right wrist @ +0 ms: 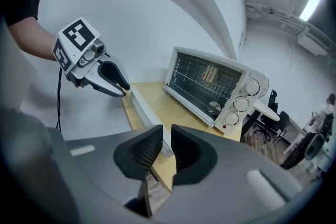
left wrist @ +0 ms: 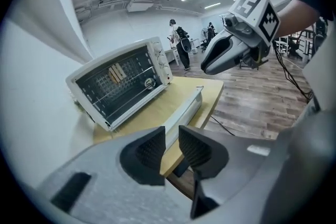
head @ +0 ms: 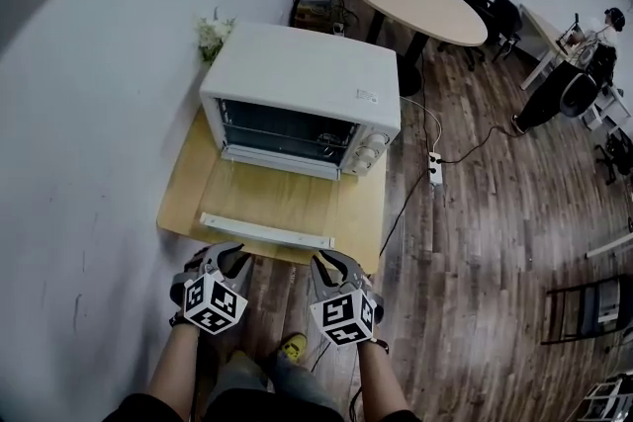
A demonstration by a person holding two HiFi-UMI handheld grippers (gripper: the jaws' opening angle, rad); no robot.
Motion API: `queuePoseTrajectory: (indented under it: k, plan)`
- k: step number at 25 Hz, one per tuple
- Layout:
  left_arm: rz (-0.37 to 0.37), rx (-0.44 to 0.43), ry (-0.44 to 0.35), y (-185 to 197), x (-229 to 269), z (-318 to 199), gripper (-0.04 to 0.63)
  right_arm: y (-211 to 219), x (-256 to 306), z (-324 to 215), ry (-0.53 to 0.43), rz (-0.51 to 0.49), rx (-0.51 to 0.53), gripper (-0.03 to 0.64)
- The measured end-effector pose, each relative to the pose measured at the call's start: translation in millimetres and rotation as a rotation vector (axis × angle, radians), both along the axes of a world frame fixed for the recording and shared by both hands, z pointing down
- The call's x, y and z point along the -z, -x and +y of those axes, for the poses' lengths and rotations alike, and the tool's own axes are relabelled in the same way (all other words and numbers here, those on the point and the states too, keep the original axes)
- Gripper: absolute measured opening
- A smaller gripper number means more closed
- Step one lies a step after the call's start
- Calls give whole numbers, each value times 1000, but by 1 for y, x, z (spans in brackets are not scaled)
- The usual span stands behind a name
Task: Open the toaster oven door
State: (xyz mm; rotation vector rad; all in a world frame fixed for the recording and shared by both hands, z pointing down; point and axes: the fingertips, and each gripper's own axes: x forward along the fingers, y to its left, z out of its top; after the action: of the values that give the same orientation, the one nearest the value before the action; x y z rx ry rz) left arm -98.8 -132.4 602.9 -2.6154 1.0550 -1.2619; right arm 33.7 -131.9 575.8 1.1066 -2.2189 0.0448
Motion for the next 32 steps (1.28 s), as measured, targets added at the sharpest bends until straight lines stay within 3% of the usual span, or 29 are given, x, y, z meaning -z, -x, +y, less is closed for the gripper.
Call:
queuePoseTrajectory:
  k: [3, 6, 18, 32]
  plan:
    - [21, 41, -19, 3, 14, -2, 8, -4, 14, 0, -13, -25, -19, 43]
    - [38, 66, -34, 6, 28, -4, -11, -10, 29, -2, -35, -37, -40, 23]
    - [211, 164, -37, 14, 67, -13, -11, -19, 76, -9, -89, -145, -155, 12]
    - [324, 253, -120, 22, 133, -31, -3, -30, 126, -23, -158, -239, -231, 12]
